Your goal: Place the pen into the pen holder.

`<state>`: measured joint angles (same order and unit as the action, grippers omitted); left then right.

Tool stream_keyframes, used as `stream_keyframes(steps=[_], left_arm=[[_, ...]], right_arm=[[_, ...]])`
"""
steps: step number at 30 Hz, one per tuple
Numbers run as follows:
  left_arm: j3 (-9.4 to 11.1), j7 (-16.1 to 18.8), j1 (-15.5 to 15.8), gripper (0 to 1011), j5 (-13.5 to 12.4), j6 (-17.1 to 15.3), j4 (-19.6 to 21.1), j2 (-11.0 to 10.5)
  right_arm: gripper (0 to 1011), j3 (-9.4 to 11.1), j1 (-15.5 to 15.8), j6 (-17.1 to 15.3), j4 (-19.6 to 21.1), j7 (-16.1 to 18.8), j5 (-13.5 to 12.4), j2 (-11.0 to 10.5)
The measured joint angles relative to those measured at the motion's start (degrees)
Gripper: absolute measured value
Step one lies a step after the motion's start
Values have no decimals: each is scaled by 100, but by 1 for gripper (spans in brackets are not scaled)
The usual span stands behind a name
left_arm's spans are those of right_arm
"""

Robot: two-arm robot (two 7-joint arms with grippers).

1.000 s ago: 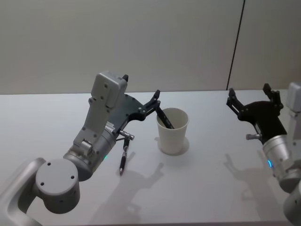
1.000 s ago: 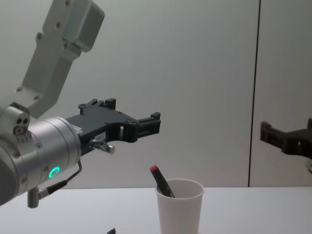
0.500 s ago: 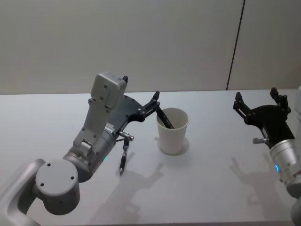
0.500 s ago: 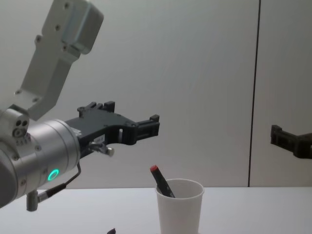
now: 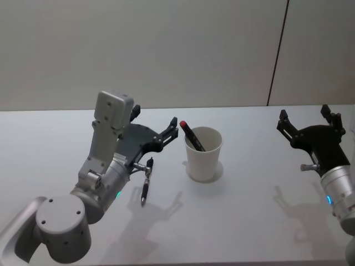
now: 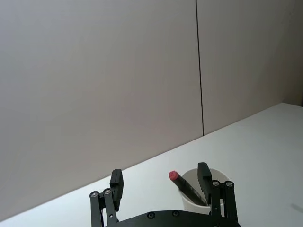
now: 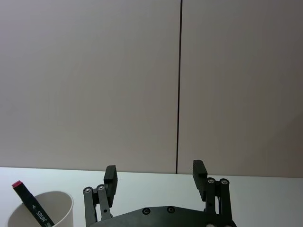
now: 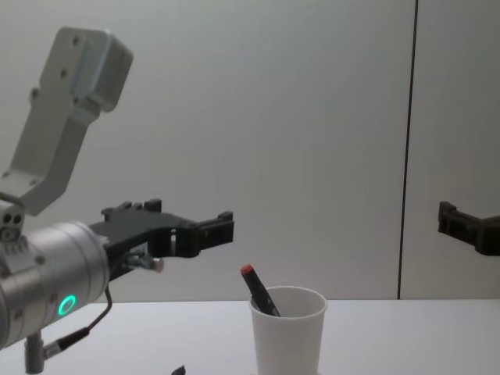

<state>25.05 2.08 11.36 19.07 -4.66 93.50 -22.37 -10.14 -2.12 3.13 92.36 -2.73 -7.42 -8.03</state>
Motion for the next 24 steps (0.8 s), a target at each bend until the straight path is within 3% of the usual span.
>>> stream_keyframes(steps=[7, 14, 24], left_arm=[[-50, 112, -63, 1004, 360, -253, 1, -10], [-120, 197, -70, 1004, 776, -792, -52, 6], [-187, 245, 46, 1004, 1089, -1485, -260, 79]], right_arm=[[1002, 4, 13, -6, 16, -4, -4, -5], [1002, 7, 20, -12, 25, -6, -8, -9], [1002, 7, 25, -15, 31, -7, -9, -13]])
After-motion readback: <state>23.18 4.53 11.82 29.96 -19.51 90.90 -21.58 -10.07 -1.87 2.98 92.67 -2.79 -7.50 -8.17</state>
